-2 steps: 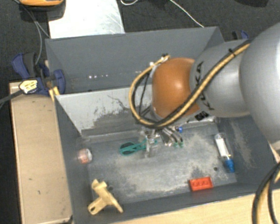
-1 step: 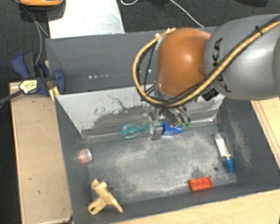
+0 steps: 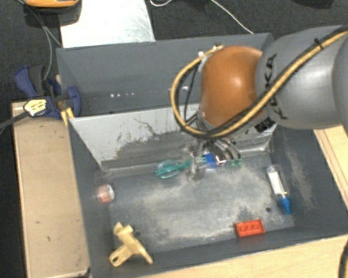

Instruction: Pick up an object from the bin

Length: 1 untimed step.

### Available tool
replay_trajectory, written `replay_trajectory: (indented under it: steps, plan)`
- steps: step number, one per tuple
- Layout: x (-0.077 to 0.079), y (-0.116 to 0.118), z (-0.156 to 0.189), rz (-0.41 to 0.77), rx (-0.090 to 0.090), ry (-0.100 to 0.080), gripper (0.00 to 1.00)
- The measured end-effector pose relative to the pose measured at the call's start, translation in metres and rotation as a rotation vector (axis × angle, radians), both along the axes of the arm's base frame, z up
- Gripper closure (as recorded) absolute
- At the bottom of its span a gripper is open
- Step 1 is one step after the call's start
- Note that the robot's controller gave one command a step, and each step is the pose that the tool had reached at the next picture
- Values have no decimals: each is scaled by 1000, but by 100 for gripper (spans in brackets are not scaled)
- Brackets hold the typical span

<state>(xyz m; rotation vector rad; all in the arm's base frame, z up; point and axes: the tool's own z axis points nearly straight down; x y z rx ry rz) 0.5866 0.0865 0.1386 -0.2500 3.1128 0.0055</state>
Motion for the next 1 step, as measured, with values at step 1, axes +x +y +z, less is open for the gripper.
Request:
replay_trajectory:
  steps: [1]
  plan:
    - [-26, 14, 90, -12, 2, -5, 100]
